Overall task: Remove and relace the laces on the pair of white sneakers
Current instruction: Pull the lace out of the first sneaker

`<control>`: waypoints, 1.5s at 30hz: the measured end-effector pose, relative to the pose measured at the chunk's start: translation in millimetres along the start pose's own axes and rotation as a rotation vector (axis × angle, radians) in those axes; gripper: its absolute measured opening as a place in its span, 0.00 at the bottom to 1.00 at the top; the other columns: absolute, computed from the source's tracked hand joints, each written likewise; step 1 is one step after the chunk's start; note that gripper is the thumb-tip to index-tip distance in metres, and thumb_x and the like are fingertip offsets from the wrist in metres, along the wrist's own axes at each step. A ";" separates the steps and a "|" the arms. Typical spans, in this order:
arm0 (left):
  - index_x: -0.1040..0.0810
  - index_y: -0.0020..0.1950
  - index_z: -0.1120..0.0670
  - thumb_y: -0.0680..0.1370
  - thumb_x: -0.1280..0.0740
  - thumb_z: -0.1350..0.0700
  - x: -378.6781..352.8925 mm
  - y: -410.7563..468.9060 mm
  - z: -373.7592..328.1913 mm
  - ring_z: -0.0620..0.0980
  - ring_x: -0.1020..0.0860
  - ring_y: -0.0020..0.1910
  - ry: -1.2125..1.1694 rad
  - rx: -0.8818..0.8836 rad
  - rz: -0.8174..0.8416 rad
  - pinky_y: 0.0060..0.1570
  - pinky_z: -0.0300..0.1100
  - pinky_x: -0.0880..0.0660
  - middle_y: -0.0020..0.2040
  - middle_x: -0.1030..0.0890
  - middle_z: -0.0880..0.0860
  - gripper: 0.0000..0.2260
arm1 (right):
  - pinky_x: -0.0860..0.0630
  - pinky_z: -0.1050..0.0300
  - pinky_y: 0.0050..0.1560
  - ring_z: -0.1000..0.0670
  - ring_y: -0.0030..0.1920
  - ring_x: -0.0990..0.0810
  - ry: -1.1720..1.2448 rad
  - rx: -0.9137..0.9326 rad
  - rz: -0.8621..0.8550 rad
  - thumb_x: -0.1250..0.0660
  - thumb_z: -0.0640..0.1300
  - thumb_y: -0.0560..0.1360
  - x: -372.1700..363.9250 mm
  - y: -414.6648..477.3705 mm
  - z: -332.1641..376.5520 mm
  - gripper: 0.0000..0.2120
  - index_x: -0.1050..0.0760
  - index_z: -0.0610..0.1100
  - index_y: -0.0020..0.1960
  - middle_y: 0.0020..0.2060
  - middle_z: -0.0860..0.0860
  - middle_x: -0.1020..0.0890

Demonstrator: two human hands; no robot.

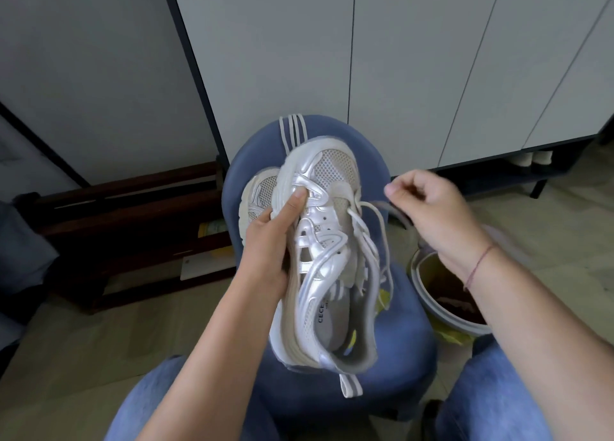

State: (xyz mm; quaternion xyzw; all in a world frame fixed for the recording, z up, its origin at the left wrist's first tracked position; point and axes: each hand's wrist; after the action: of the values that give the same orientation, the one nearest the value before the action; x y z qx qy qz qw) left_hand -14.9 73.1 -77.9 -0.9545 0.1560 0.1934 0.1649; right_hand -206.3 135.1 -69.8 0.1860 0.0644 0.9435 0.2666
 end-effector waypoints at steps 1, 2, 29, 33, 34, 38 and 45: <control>0.20 0.62 0.60 0.73 0.27 0.50 1.3 1.4 -0.9 0.58 0.16 0.54 -0.016 0.013 0.007 0.56 0.53 0.20 0.55 0.16 0.60 0.21 | 0.27 0.59 0.46 0.58 0.37 0.25 -0.006 0.000 0.033 0.34 0.47 0.77 -3.4 -1.1 -0.8 0.07 0.23 0.46 0.42 0.35 0.53 0.22; 0.20 0.64 0.59 0.72 0.27 0.49 2.5 2.3 -1.5 0.59 0.17 0.56 -0.031 0.027 0.017 0.59 0.55 0.22 0.57 0.16 0.60 0.24 | 0.28 0.59 0.47 0.58 0.39 0.25 -0.011 0.009 0.063 0.35 0.49 0.77 -6.0 -1.5 -0.5 0.08 0.23 0.47 0.42 0.36 0.52 0.21; 0.22 0.66 0.56 0.66 0.26 0.43 -7.5 -3.3 7.7 0.60 0.17 0.54 -0.049 0.018 -0.022 0.56 0.57 0.20 0.57 0.16 0.59 0.32 | 0.26 0.59 0.38 0.53 0.30 0.23 0.612 -0.179 -0.158 0.41 0.38 0.80 6.9 11.0 10.5 0.13 0.30 0.43 0.37 0.29 0.51 0.21; 0.22 0.66 0.56 0.66 0.26 0.42 -8.0 -4.1 4.1 0.60 0.17 0.55 -0.038 0.014 -0.023 0.59 0.59 0.22 0.57 0.16 0.59 0.31 | 0.27 0.65 0.49 0.59 0.42 0.23 0.134 0.035 0.017 0.37 0.43 0.79 2.8 -1.9 12.8 0.03 0.25 0.46 0.47 0.41 0.56 0.22; 0.22 0.66 0.56 0.66 0.26 0.43 -8.4 -3.9 3.3 0.59 0.17 0.55 -0.030 0.004 -0.028 0.59 0.58 0.22 0.57 0.16 0.59 0.31 | 0.27 0.68 0.50 0.60 0.44 0.24 0.057 0.117 0.068 0.37 0.46 0.78 0.9 -4.9 15.5 0.04 0.25 0.45 0.49 0.42 0.56 0.21; 0.22 0.65 0.57 0.66 0.26 0.44 -10.7 -6.3 2.0 0.58 0.16 0.53 0.020 -0.046 -0.047 0.53 0.52 0.19 0.55 0.16 0.59 0.31 | 0.31 0.71 0.46 0.57 0.43 0.25 -0.151 0.362 0.193 0.36 0.51 0.76 -9.0 -11.8 22.6 0.11 0.26 0.42 0.45 0.41 0.52 0.22; 0.23 0.65 0.56 0.65 0.26 0.44 -11.2 -9.0 -0.9 0.58 0.16 0.52 0.023 -0.039 -0.032 0.51 0.51 0.18 0.55 0.15 0.58 0.32 | 0.32 0.68 0.37 0.58 0.35 0.29 -0.186 0.338 0.069 0.38 0.46 0.79 -7.0 -6.2 19.7 0.09 0.27 0.41 0.43 0.34 0.54 0.26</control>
State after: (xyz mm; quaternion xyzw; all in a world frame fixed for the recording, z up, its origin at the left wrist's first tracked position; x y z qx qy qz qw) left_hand -21.1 83.4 -70.1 -0.9621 0.1386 0.1828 0.1477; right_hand -190.2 137.2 -55.2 0.3165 0.1906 0.9066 0.2039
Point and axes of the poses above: each hand's wrist, its own y-axis towards the middle knuckle, its own x-axis out of the back of the hand, z = x × y
